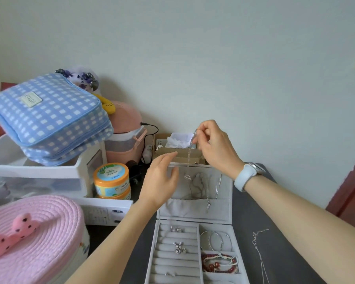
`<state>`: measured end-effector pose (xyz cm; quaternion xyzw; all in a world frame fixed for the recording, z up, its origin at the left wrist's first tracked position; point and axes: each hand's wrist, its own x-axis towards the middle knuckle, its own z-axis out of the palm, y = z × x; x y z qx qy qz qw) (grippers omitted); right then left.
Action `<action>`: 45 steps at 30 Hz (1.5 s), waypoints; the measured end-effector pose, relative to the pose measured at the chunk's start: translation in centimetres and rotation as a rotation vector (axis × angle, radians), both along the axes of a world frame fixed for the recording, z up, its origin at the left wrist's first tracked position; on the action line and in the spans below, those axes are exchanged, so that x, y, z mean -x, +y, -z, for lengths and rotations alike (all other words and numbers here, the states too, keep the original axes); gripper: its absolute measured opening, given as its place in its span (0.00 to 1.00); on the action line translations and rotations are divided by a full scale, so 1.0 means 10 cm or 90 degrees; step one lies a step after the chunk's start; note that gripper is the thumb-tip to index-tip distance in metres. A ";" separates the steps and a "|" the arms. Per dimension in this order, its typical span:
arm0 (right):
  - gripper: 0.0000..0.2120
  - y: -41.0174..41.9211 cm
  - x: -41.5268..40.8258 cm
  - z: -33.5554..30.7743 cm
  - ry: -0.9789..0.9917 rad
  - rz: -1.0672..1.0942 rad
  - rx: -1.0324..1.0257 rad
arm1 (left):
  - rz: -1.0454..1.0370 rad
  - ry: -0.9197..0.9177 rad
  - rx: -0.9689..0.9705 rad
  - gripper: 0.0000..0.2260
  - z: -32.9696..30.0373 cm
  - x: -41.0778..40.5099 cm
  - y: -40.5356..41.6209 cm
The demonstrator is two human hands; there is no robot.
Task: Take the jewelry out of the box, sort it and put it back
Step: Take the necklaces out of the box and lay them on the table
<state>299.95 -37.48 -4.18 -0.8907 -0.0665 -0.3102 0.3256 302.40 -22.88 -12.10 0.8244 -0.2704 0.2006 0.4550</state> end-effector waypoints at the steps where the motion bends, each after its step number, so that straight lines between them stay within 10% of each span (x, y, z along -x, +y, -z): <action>1: 0.03 0.02 0.05 -0.08 -0.010 -0.022 -0.053 | 0.024 0.030 0.029 0.19 -0.06 0.06 -0.02; 15: 0.09 -0.12 1.33 -0.28 -0.004 -0.135 -0.665 | 0.287 0.337 0.226 0.06 -0.39 1.41 -0.13; 31: 0.11 -0.55 2.41 0.91 0.155 -0.113 -1.145 | 0.231 0.414 0.010 0.05 -0.16 2.06 -0.12; 40: 0.11 -0.79 2.53 0.92 0.136 -0.093 -1.062 | 0.230 0.431 0.046 0.08 -0.14 2.20 -0.20; 45: 0.10 -0.93 2.70 1.04 0.204 0.034 -0.758 | 0.214 0.390 0.116 0.08 -0.26 2.20 -0.30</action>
